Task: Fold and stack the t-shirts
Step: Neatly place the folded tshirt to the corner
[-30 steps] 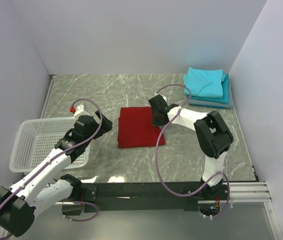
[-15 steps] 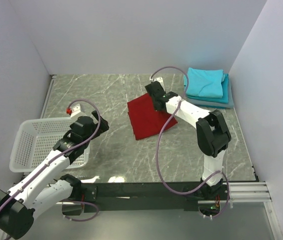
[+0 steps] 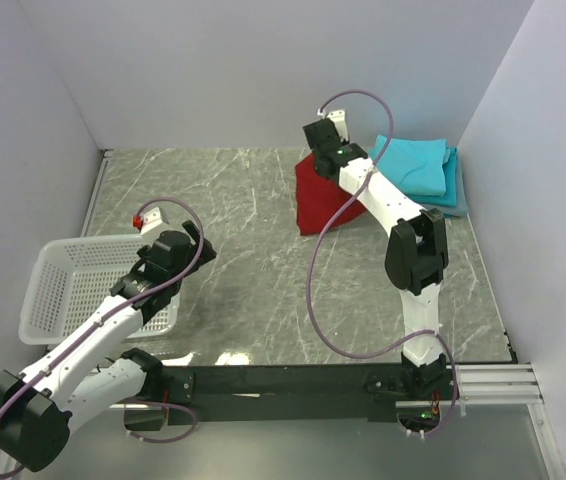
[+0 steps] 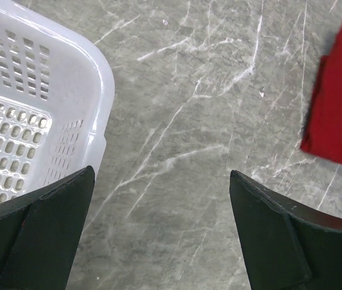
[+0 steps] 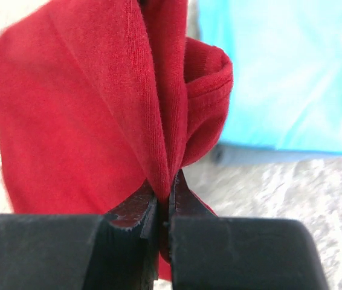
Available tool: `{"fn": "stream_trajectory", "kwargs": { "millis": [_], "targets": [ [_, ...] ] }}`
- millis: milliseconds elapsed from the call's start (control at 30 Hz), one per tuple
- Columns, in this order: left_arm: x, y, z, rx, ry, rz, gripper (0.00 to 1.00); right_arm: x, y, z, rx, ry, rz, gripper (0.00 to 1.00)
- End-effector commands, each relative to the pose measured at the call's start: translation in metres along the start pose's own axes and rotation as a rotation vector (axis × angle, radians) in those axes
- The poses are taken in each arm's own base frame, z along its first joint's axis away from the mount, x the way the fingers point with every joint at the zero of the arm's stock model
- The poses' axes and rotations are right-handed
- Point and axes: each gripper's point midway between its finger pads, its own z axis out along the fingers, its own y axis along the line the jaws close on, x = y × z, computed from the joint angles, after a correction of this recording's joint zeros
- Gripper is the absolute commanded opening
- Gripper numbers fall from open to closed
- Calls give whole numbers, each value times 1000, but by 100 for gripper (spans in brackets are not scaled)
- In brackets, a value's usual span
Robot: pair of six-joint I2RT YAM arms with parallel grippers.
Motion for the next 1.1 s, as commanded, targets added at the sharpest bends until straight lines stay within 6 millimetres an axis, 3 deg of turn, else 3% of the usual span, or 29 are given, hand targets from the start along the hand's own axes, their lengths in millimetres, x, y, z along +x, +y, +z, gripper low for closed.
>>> {"fn": "stream_trajectory", "kwargs": {
  "millis": [0, 267, 533, 667, 1067],
  "targets": [
    [-8, 3, 0, -27, -25, 7, 99, -38, -37, 1, 101, -72, -9, 0],
    [-12, 3, 4, -40, -42, 25, 100, -78, -75, 10, 96, -147, -15, 0],
    [-11, -1, 10, -54, -26, 40, 99, -103, -82, 20, -9, -194, 27, 0],
    [-7, 3, 14, -82, -12, 49, 99, -110, -84, 15, -32, -209, 33, 0],
    [-5, 2, 14, -76, -5, 45, 99, -148, -124, -23, 31, -312, 52, 0]
  ]
}}
